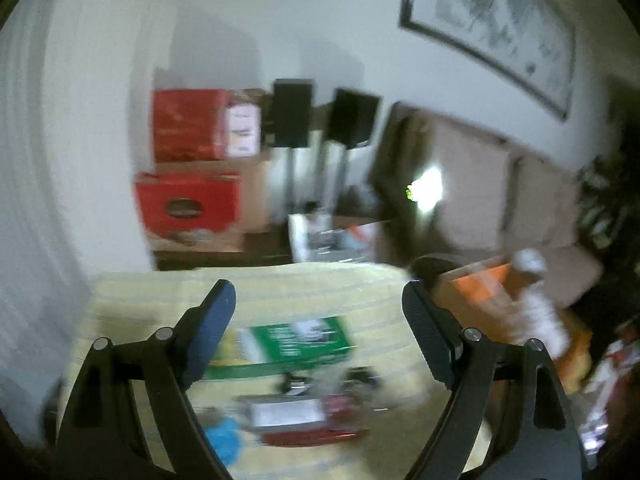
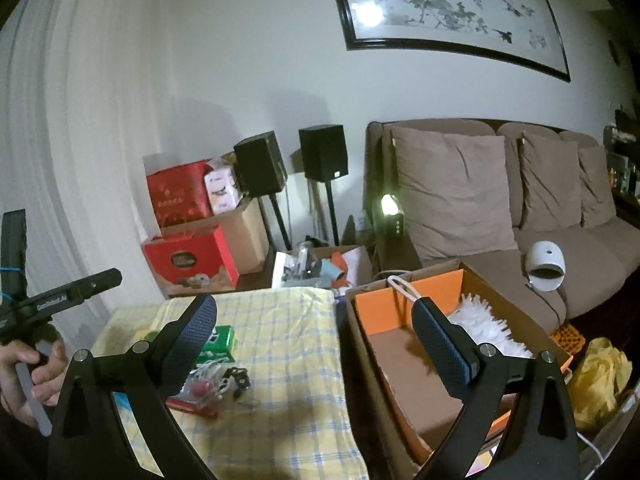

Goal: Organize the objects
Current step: 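Move both open grippers over the checked tablecloth toward the blue funnel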

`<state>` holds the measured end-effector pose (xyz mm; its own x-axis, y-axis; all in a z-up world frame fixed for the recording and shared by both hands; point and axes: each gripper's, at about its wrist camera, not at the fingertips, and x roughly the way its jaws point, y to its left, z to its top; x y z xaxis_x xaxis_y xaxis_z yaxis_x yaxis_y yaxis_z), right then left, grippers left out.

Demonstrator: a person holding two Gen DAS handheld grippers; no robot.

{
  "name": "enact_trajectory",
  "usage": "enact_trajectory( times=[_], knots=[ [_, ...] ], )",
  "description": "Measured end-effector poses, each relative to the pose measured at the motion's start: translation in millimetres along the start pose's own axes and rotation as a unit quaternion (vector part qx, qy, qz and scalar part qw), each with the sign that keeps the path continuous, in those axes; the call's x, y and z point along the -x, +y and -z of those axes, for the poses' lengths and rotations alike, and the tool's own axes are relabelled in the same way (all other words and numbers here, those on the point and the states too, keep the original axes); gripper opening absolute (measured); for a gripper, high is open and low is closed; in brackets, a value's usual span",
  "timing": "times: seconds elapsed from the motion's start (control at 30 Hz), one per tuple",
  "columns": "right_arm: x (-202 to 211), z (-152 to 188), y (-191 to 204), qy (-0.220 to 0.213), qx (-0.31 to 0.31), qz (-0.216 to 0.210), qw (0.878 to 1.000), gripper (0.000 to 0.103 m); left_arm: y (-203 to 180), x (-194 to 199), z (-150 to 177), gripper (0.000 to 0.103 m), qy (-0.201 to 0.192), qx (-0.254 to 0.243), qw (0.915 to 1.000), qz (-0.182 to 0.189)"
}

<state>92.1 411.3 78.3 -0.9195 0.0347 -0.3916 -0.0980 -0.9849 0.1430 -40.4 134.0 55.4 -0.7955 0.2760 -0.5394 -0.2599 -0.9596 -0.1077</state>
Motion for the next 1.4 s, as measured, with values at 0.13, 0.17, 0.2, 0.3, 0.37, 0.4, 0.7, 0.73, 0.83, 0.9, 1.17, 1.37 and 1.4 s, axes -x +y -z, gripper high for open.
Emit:
enact_trajectory(
  times=[0.13, 0.17, 0.2, 0.3, 0.37, 0.4, 0.7, 0.73, 0.83, 0.9, 1.17, 1.37, 1.4],
  knots=[
    [0, 1, 10, -0.018, 0.019, 0.064, 0.998, 0.100, 15, -10, 5, 0.084, 0.026, 0.050, 0.9976, 0.040],
    [-2, 2, 14, -0.014, 0.024, 0.045, 0.999, 0.100, 20, -11, 5, 0.084, 0.026, 0.068, 0.9968, 0.032],
    [-4, 3, 18, -0.011, 0.031, 0.026, 0.999, 0.102, 24, -12, 7, 0.084, 0.025, 0.079, 0.9965, 0.014],
    [-7, 4, 22, -0.020, 0.052, 0.064, 0.996, 0.102, 19, -21, 15, 0.084, 0.047, 0.063, 0.9969, -0.003],
    [-9, 5, 15, -0.027, 0.026, 0.098, 0.995, 0.103, 8, -25, 19, 0.083, 0.057, 0.040, 0.9974, 0.020],
    [-11, 5, 13, -0.021, 0.009, 0.084, 0.996, 0.103, 8, -24, 19, 0.083, 0.054, 0.039, 0.9977, 0.018],
    [-32, 11, 14, 0.025, -0.002, 0.020, 0.999, 0.102, 25, -27, 14, 0.084, 0.039, 0.066, 0.9970, 0.001],
    [-33, 11, 15, 0.031, 0.000, 0.006, 1.000, 0.102, 29, -27, 14, 0.084, 0.038, 0.074, 0.9965, -0.001],
    [-34, 12, 17, 0.026, 0.022, 0.024, 0.999, 0.102, 32, -34, 15, 0.084, 0.054, 0.070, 0.9961, 0.003],
    [-34, 12, 11, 0.022, 0.009, 0.045, 0.999, 0.102, 30, -37, 17, 0.084, 0.057, 0.064, 0.9963, 0.002],
    [-46, 20, 28, 0.043, 0.041, 0.027, 0.998, 0.102, 35, -44, 22, 0.084, 0.071, 0.066, 0.9953, -0.002],
    [-56, 28, 35, 0.061, 0.049, 0.015, 0.997, 0.102, 50, -48, 25, 0.084, 0.078, 0.081, 0.9936, -0.011],
    [-58, 29, 35, 0.064, 0.049, 0.013, 0.997, 0.102, 52, -49, 26, 0.084, 0.079, 0.081, 0.9935, -0.013]
  ],
)
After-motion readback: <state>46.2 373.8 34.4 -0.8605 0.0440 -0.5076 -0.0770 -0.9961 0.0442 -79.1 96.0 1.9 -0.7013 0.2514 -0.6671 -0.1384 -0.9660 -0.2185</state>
